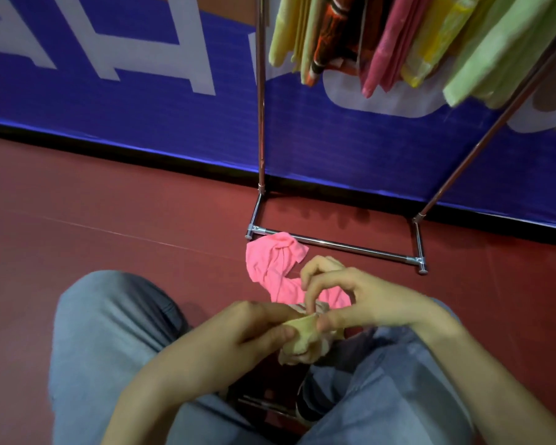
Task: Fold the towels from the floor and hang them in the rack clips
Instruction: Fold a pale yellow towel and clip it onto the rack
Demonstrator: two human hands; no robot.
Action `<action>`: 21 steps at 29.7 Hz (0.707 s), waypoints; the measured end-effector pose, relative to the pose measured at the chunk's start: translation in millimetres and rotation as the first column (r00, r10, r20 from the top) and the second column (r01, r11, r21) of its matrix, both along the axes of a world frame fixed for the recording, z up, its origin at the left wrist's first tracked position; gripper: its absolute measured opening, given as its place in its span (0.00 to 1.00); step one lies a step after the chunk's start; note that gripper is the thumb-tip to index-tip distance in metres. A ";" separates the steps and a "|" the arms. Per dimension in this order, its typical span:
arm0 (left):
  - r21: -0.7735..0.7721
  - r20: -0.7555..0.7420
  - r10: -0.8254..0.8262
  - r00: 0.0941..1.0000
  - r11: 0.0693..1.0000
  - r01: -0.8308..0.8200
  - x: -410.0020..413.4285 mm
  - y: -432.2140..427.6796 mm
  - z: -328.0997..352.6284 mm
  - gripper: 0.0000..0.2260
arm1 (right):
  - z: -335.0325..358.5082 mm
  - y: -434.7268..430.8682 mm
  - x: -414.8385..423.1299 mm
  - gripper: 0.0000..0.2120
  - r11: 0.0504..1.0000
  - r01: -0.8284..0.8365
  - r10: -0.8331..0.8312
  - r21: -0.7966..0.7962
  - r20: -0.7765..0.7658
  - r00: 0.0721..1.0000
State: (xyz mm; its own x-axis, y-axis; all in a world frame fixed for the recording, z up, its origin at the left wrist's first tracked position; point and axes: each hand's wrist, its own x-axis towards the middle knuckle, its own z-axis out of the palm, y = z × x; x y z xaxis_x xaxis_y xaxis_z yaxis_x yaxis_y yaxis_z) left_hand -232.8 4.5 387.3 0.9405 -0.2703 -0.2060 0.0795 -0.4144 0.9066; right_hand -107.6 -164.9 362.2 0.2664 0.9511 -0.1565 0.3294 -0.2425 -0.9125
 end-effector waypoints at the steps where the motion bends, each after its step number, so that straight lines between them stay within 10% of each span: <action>1: 0.005 0.005 0.003 1.000 1.000 -0.003 -0.7 2.4 1.0 0.10 | 0.0 3.3 1.2 0.08 1.000 -0.024 0.024 -0.013 0.005 1.000; 21: 0.065 0.286 0.309 0.907 0.938 -0.340 14.1 32.4 45.0 0.09 | 23.9 -29.2 26.9 0.12 0.889 0.447 -0.449 0.100 -0.002 0.894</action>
